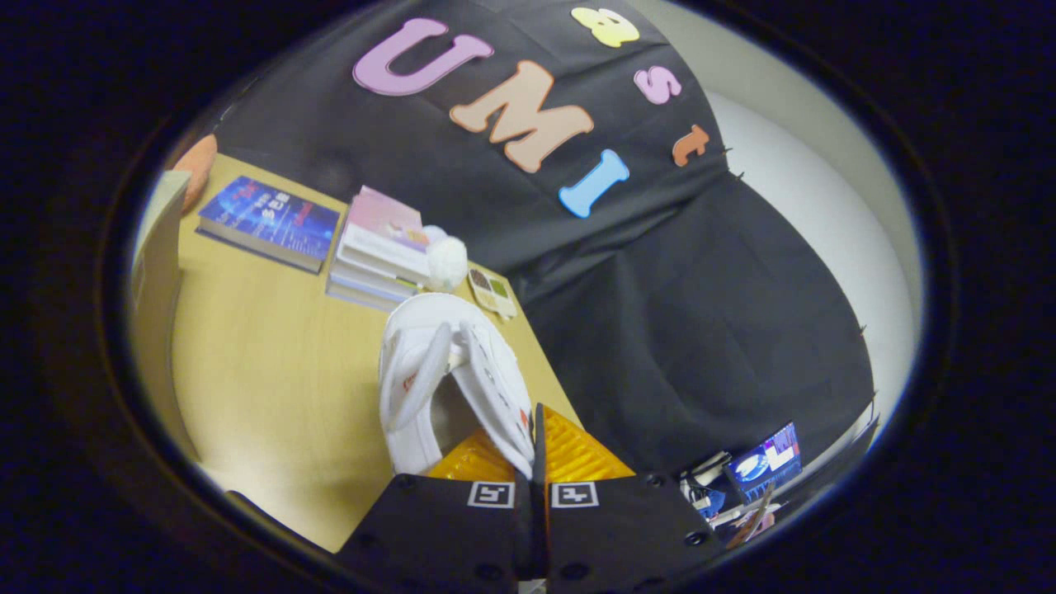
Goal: Open the storage box then place both shoes into the box .Put the left shoe in first, then the right shoe, with the right side of both shoes facing outward in a uniform manner.
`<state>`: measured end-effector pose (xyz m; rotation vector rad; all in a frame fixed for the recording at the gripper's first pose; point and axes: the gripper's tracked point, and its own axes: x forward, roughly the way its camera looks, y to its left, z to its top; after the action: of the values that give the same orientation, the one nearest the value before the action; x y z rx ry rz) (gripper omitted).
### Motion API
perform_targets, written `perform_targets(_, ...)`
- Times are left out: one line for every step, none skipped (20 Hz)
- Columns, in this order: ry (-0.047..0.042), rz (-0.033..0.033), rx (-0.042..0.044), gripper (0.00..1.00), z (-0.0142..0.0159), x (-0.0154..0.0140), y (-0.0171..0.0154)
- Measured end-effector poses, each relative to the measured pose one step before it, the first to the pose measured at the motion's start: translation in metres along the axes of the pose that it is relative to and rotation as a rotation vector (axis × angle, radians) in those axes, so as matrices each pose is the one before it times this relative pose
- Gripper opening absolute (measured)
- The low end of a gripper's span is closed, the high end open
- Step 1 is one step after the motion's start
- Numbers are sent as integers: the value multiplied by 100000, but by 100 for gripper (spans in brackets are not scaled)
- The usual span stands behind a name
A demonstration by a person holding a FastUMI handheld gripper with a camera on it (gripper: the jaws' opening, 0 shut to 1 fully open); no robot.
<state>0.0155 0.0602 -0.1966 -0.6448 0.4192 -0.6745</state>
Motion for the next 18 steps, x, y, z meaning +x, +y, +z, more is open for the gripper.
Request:
perform_targets(-4177,275,2103,3,2081,-1175,-168)
perform_targets(-4393,180,1704,3,1995,-985,-232)
perform_targets(-4313,120,1517,2,2055,-1186,-193)
perform_targets(-4099,142,1528,2,2114,-932,-32)
perform_targets(-4136,236,1468,3,2093,-1098,10)
perform_targets(-3687,600,1361,2,1830,-927,264)
perform_targets(-3153,1014,1216,2,1477,-747,310)
perform_targets(-3024,1248,1585,2,1560,-758,616)
perform_targets(-2810,1893,2032,2,1473,-749,883)
perform_targets(-2196,2779,2266,2,1136,-402,1357)
perform_targets(-1671,3932,2168,2,1083,-648,1608)
perform_targets(-863,4817,2181,2,520,-333,1710)
perform_targets(-119,5752,2917,2,362,-535,2004)
perform_targets(872,6018,4022,2,-129,-359,2417)
perform_targets(2178,5843,4615,2,-393,-323,2126)
perform_targets(2459,5519,4206,2,-800,-2,2019)
perform_targets(2570,4963,3134,2,-869,127,1940)
perform_targets(2876,3995,2197,3,-992,345,1505)
